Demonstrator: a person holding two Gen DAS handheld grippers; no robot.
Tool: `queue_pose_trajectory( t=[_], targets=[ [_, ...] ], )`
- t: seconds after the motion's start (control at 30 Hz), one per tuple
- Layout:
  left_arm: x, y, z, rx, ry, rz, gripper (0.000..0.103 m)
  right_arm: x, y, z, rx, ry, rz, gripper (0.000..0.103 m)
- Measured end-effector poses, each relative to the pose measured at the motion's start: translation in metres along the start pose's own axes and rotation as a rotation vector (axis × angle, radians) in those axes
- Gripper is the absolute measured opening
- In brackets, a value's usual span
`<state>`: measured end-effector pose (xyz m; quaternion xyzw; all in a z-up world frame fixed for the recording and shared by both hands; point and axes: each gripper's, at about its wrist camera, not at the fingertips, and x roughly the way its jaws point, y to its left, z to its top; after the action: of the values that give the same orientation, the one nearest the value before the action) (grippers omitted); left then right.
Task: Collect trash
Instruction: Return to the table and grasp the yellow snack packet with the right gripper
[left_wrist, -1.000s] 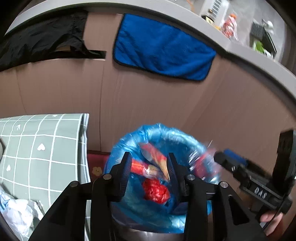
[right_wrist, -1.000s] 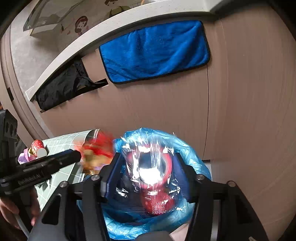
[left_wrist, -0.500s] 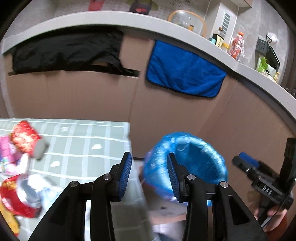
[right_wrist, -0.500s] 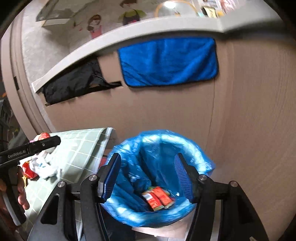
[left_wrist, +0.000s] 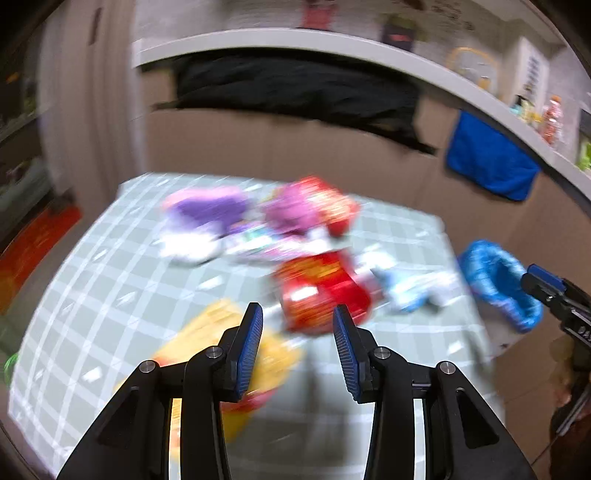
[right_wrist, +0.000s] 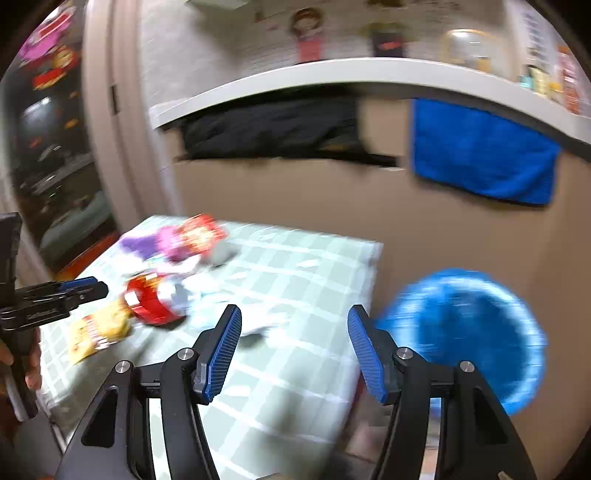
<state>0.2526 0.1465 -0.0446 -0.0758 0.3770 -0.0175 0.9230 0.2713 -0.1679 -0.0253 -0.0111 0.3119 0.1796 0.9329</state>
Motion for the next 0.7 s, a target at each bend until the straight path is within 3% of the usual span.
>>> queue_pose_trajectory(
  t=[0.17,0.27,0.37,0.7],
  targets=[
    [-0.015,0.077,-0.029,-0.078,0.015,0.091,0.041,0.038,0.079,-0.010,-0.065,0.115,0.171,0.056],
    [-0.025,0.112,-0.044,-0.153,0.006,0.076,0.040,0.060,0.120,-0.021,-0.110,0.197,0.265,0.045],
    [-0.032,0.134,-0.055,-0.204,-0.010,0.065,0.038,0.084,0.153,-0.034,-0.133,0.269,0.331,0.043],
    [-0.047,0.169,-0.057,-0.250,-0.048,0.078,0.038,0.149,0.207,-0.035,-0.167,0.365,0.348,0.038]
  ],
)
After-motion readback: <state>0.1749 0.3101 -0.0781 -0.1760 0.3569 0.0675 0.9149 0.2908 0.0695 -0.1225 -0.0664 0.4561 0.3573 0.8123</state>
